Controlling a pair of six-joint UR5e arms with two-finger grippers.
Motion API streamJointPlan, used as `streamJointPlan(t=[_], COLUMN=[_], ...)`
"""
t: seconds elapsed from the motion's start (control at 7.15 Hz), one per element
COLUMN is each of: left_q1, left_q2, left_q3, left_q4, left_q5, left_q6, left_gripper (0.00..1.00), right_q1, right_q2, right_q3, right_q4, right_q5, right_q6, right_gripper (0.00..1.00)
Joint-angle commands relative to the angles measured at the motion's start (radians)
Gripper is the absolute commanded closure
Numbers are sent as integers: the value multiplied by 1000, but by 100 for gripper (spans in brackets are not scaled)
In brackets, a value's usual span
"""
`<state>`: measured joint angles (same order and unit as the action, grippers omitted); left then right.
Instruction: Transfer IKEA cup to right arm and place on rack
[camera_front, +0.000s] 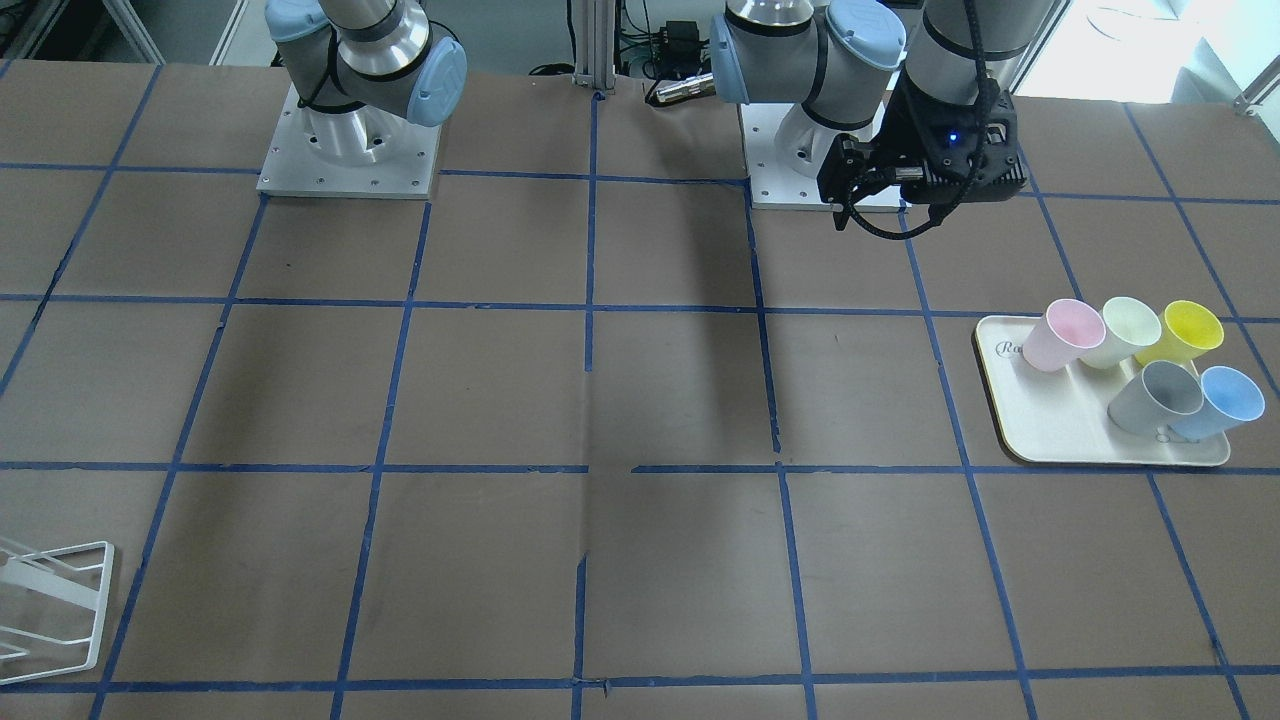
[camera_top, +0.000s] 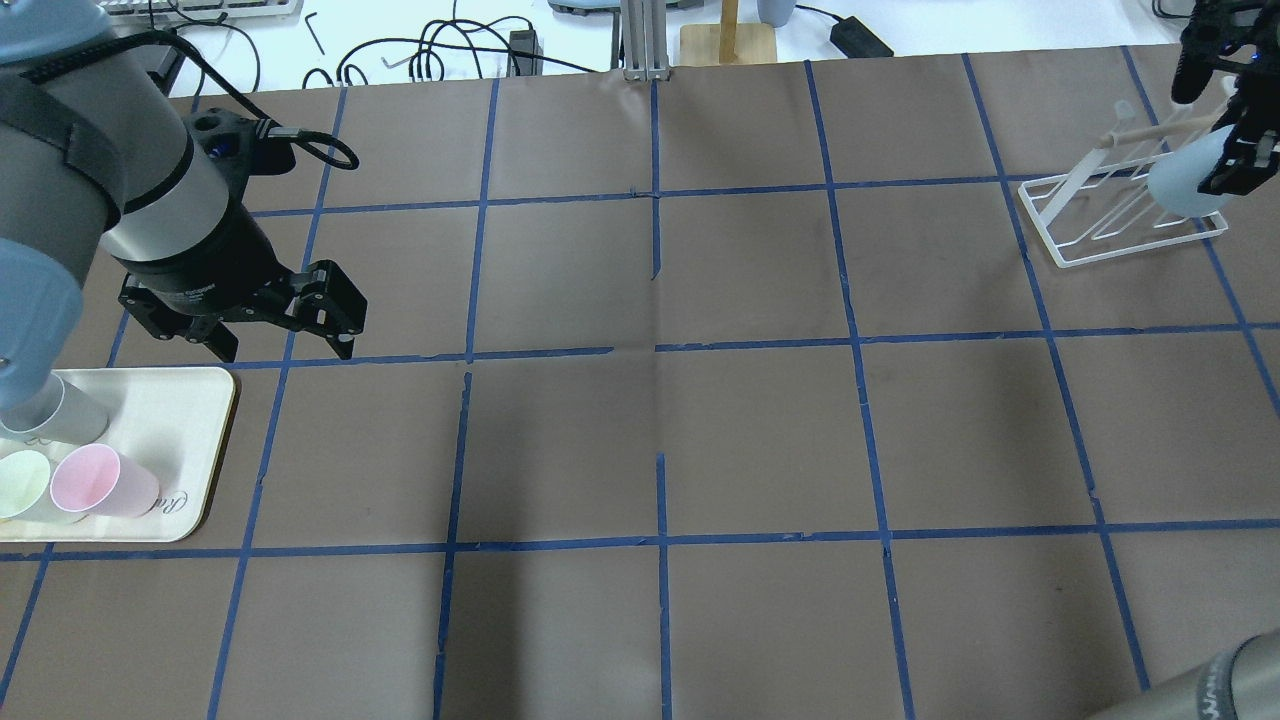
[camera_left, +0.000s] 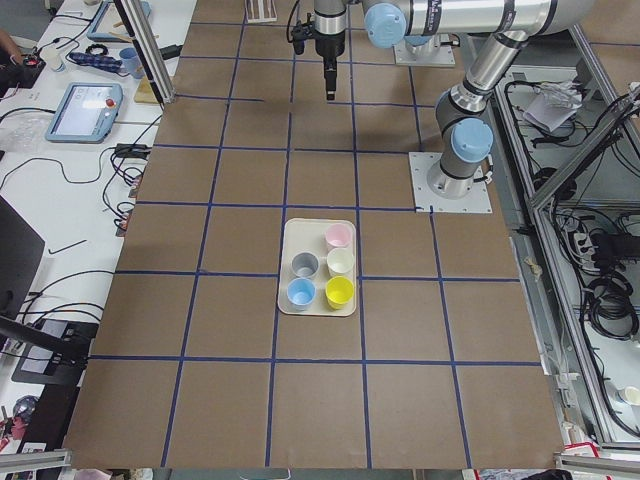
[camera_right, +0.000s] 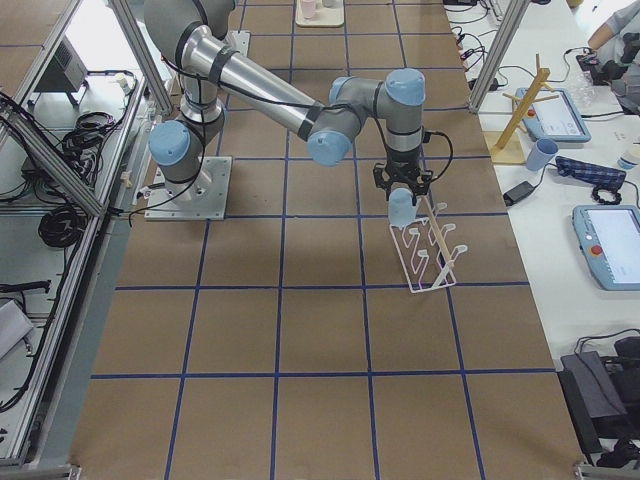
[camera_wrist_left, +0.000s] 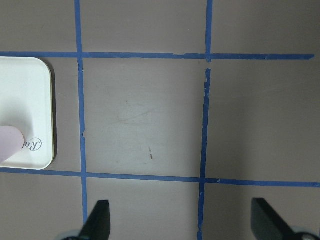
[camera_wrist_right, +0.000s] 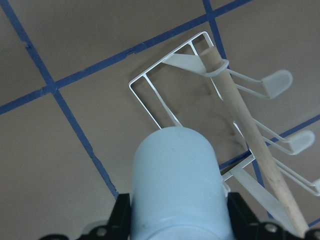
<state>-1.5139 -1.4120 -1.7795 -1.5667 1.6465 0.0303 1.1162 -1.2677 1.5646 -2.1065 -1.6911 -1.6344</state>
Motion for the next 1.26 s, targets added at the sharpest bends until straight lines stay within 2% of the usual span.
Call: streamJointPlan(t=[0.0, 0.28, 0.42, 0.56, 0.7, 1.12], left_q1=[0, 0, 0, 0, 0, 1], left_q2=[-2, -2, -2, -4, -2, -1], left_q3=[0, 0, 2, 2, 2, 3], left_q4=[-3, -3, -3, 0, 1, 1], left_q5=[-5, -5, -5, -5, -7, -7], left_q6=[-3, -3, -3, -3, -3, -3], left_gripper=[0, 0, 0, 0, 0, 0], right_q1=[8, 11, 11, 11, 11, 16], right_q2=[1, 20, 39, 43, 44, 36], right_q3=[2, 3, 5, 8, 9, -6], right_q4=[-1, -4, -9, -9, -15, -15], right_q5=[13, 14, 14, 16, 59, 64], right_q6=[1, 2, 1, 1, 4, 16], right_gripper=[66, 61, 42, 18, 0, 0])
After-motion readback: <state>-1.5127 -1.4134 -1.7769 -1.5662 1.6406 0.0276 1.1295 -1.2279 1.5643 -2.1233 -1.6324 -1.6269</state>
